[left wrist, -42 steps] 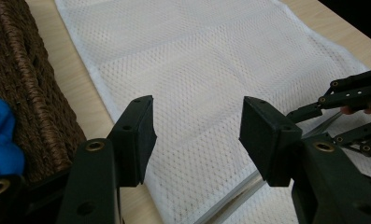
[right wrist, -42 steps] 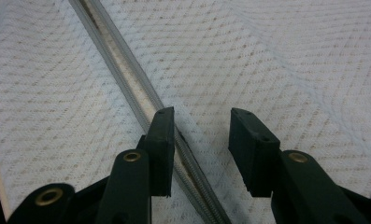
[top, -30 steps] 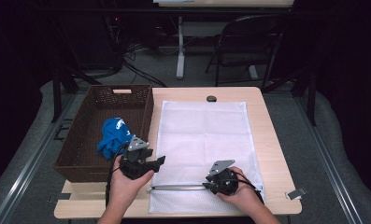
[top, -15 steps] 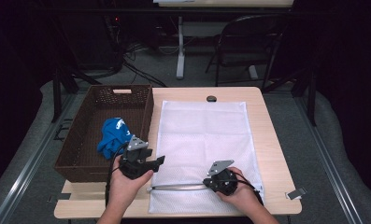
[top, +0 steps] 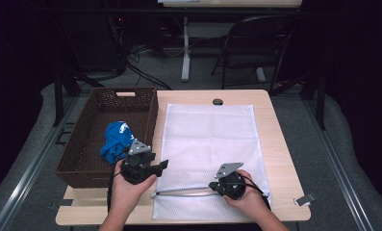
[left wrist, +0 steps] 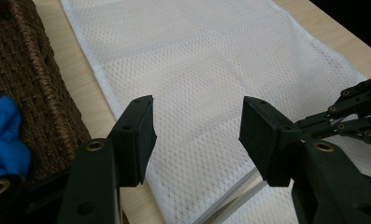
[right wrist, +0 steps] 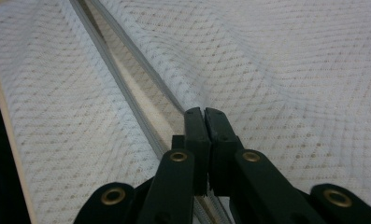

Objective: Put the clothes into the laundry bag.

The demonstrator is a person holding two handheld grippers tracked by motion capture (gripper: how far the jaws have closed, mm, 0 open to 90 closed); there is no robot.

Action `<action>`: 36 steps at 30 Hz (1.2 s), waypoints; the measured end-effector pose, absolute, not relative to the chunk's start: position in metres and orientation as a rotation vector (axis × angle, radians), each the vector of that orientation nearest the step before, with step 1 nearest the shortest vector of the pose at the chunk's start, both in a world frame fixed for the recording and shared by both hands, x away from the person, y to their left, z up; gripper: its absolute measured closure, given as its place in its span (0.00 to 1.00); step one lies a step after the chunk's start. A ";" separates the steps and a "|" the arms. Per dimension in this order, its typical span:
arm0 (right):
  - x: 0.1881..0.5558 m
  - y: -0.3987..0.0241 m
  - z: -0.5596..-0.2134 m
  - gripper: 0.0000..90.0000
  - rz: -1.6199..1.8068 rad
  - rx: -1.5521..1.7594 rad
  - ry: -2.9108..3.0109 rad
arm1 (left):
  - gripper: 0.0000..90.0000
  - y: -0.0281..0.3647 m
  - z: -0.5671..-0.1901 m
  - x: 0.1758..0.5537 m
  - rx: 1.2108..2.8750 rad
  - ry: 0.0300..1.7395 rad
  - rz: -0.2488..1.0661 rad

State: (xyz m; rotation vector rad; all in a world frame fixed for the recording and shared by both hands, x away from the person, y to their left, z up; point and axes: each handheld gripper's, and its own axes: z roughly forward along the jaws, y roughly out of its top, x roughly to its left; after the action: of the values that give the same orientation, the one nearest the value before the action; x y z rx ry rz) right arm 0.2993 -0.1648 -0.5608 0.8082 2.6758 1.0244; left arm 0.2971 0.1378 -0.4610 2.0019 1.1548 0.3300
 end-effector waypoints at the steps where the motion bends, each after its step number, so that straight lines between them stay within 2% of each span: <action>1: 0.300 -0.165 -0.560 0.99 1.027 0.809 2.678 | 0.51 0.138 -0.461 0.297 1.999 1.153 0.331; 36: 0.325 -0.161 -0.491 0.99 1.025 0.779 2.675 | 0.51 0.146 -0.458 0.297 1.978 1.172 0.335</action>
State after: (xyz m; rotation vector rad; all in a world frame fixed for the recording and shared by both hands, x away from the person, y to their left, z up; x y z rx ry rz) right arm 0.3251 -0.1606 -0.4912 0.7786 2.6753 1.0247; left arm 0.2972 0.1460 -0.4579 1.9783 1.1725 0.3349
